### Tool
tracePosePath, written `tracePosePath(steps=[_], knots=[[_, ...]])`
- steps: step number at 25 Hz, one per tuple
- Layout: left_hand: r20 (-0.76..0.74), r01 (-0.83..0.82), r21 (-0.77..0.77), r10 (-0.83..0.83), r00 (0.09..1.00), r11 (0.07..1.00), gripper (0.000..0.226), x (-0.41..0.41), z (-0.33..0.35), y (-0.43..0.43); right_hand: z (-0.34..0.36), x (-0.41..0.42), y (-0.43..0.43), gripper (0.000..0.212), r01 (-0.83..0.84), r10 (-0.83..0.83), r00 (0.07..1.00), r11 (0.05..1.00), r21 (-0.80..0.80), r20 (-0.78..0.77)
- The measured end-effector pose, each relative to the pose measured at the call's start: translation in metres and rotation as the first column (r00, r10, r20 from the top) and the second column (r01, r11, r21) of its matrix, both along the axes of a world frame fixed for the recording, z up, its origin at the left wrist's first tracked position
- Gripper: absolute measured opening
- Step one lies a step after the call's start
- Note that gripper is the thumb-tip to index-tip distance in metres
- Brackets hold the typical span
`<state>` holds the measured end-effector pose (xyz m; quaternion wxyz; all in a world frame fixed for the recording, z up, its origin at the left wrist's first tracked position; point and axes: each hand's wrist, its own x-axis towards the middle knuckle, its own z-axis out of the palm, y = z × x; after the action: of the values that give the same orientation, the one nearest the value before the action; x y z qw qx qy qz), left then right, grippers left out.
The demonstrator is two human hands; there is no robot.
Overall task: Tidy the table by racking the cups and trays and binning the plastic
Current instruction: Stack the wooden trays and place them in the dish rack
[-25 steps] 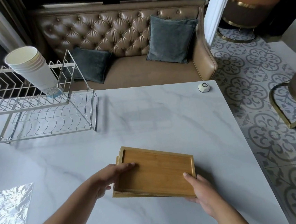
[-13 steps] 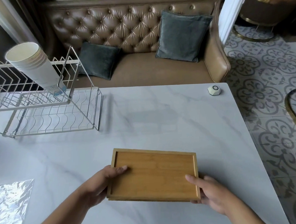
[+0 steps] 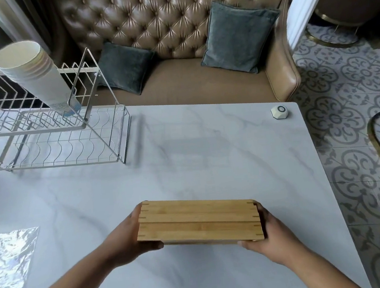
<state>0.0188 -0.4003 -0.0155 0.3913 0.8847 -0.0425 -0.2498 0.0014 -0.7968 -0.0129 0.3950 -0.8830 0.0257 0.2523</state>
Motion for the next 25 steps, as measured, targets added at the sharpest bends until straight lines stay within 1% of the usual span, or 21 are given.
tracePosePath(steps=[2,4,7,9,12,14,15,16,19,20,22,25], knots=[[0.057,0.007,0.038,-0.010,0.998,0.999,0.080,-0.003,-0.004,-0.005,-0.002,-0.007,0.001,0.086,-0.007,0.011,0.998,0.998,-0.055,0.069],[0.103,0.014,0.058,-0.020,0.995,0.998,0.078,-0.007,-0.009,-0.008,-0.005,-0.013,0.001,0.085,-0.011,0.022,0.993,0.995,-0.098,0.116],[0.155,0.008,0.128,-0.028,0.987,0.992,0.086,-0.012,-0.013,-0.010,-0.011,-0.022,0.002,0.088,0.012,0.010,0.989,0.990,-0.143,0.147],[0.158,0.011,0.160,-0.036,0.987,0.987,0.099,-0.013,-0.016,-0.009,-0.011,-0.022,0.003,0.093,0.031,-0.005,0.989,0.984,-0.176,0.145],[0.094,0.092,0.187,-0.111,0.989,0.978,0.133,-0.010,-0.018,-0.002,-0.006,-0.020,0.005,0.111,0.019,-0.001,0.995,0.983,-0.184,0.102],[0.084,0.106,0.166,-0.121,0.989,0.980,0.142,-0.009,-0.016,0.000,0.000,-0.020,0.004,0.122,0.000,0.015,0.998,0.978,-0.210,0.067],[0.094,0.094,0.154,-0.109,0.990,0.984,0.140,-0.009,-0.014,-0.002,0.003,-0.021,0.004,0.124,-0.006,0.023,0.997,0.971,-0.238,0.069],[0.113,0.073,0.141,-0.089,0.990,0.987,0.132,-0.008,-0.011,-0.003,0.006,-0.023,0.004,0.125,-0.009,0.033,0.996,0.963,-0.268,0.086],[0.167,0.000,0.109,-0.018,0.986,0.994,0.088,-0.006,-0.006,-0.008,0.016,-0.024,0.006,0.121,-0.022,0.082,0.981,0.946,-0.323,0.173],[0.162,0.002,0.105,-0.019,0.987,0.994,0.082,-0.005,-0.005,-0.008,0.021,-0.023,0.009,0.120,-0.036,0.111,0.973,0.938,-0.345,0.201],[0.151,0.028,0.100,-0.043,0.988,0.995,0.082,-0.006,-0.007,-0.007,0.030,-0.018,0.018,0.115,-0.103,0.218,0.947,0.901,-0.421,0.234],[0.145,0.039,0.102,-0.054,0.988,0.994,0.083,-0.009,-0.010,-0.004,0.041,-0.005,0.055,0.107,-0.240,0.416,0.886,0.789,-0.566,0.206]])
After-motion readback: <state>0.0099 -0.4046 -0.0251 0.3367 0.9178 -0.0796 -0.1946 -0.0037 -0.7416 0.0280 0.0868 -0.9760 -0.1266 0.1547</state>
